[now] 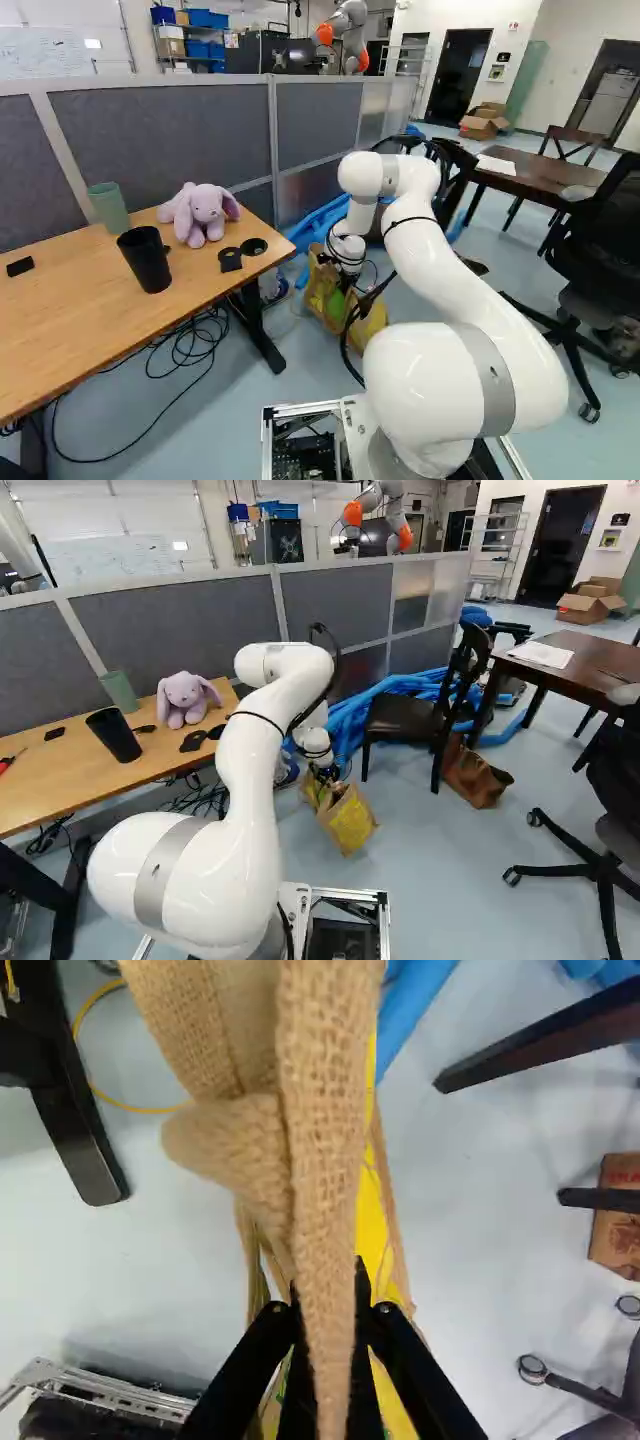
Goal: Pick up the bag on the ground and place it on the table
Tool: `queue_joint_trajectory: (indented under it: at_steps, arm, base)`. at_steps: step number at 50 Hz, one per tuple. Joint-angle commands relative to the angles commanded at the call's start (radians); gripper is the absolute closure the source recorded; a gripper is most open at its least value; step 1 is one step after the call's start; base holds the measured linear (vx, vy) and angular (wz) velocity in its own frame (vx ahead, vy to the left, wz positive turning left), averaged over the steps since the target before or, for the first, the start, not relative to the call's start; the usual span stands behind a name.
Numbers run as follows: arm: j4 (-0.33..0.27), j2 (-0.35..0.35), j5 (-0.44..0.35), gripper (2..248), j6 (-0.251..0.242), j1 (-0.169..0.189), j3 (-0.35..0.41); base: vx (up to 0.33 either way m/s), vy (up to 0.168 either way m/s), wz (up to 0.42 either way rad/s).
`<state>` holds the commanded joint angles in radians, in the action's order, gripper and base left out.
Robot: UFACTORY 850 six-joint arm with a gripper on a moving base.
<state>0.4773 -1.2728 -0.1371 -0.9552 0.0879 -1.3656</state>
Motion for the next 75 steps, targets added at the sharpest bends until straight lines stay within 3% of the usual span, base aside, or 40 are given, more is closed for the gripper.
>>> queue_joint_trajectory:
  at_steps: [47, 55, 75]
  arm:
    - [0.000, 0.172, 0.000, 229, 0.492, 0.000, 0.135]
    - [0.000, 0.201, 0.000, 229, 0.520, 0.000, 0.157]
    - [0.000, 0.274, 0.000, 229, 0.524, 0.000, 0.208]
  base:
    - [0.000, 0.000, 0.000]
    - [0.000, 0.000, 0.000]
    - [0.000, 0.000, 0.000]
